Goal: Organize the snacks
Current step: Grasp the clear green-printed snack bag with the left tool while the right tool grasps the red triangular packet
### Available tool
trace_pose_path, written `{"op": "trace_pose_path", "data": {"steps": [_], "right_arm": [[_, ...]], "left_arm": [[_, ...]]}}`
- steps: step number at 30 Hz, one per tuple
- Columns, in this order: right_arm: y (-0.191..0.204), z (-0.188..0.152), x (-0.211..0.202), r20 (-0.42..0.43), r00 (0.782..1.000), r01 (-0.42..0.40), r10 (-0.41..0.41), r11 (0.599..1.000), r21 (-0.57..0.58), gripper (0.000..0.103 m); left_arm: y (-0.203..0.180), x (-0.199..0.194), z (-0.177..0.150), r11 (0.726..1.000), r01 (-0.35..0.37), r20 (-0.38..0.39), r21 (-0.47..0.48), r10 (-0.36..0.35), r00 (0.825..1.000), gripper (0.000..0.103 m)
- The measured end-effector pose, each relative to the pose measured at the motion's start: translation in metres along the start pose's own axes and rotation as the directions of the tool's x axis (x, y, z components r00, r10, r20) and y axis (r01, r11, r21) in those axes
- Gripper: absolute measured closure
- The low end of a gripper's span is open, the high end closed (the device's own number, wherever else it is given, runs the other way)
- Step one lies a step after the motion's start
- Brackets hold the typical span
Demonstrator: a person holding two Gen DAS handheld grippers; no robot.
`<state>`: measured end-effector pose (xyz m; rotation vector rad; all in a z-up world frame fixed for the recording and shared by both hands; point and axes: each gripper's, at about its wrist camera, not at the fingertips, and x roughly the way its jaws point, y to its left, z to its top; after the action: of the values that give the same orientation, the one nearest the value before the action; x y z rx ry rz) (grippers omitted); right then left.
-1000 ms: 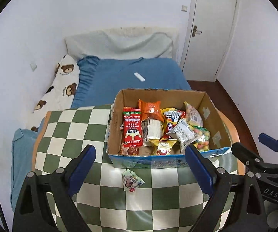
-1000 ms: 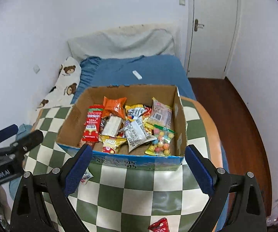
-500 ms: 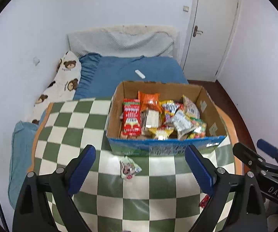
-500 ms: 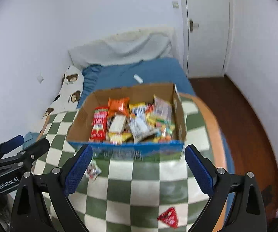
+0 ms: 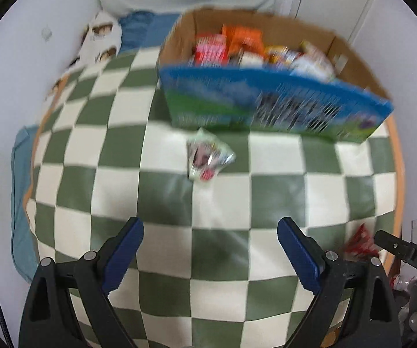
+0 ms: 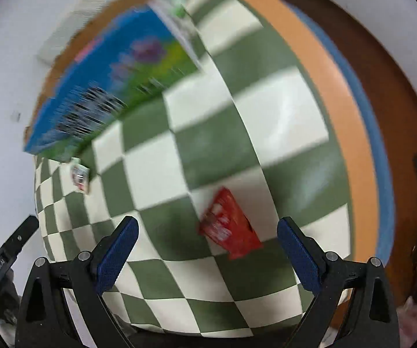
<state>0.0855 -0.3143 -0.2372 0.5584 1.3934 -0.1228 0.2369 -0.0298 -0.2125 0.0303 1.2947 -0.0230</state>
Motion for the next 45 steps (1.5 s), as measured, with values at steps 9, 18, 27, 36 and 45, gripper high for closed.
{"op": "trace_pose_path", "data": {"steps": [9, 18, 27, 36, 45], "right_arm": [[0.012, -0.006, 0.057, 0.006, 0.998, 0.059, -0.059, 0.997, -0.053, 0.048], [0.052, -0.001, 0.062, 0.026, 0.997, 0.074, -0.071, 0.983, -0.170, 0.053], [0.075, 0.004, 0.067, 0.013, 0.998, 0.060, -0.059, 0.976, -0.209, 0.056], [0.087, -0.010, 0.071, -0.051, 0.999, 0.005, -0.019, 0.966, -0.259, 0.058], [0.094, -0.024, 0.089, -0.096, 0.995, 0.001, -0.032, 0.951, -0.308, 0.059]], "left_arm": [[0.026, 0.056, 0.021, 0.998, -0.034, -0.129, -0.048, 0.027, 0.991, 0.008], [-0.009, 0.108, 0.063, 0.972, -0.057, -0.159, 0.228, 0.095, 0.983, 0.008], [-0.013, 0.124, 0.065, 0.971, -0.005, -0.170, 0.239, 0.047, 0.984, 0.056], [0.010, 0.102, -0.018, 0.985, 0.174, -0.291, 0.018, -0.162, 0.943, 0.057], [0.021, 0.127, -0.041, 0.966, 0.234, -0.357, -0.108, -0.257, 0.898, 0.057]]}}
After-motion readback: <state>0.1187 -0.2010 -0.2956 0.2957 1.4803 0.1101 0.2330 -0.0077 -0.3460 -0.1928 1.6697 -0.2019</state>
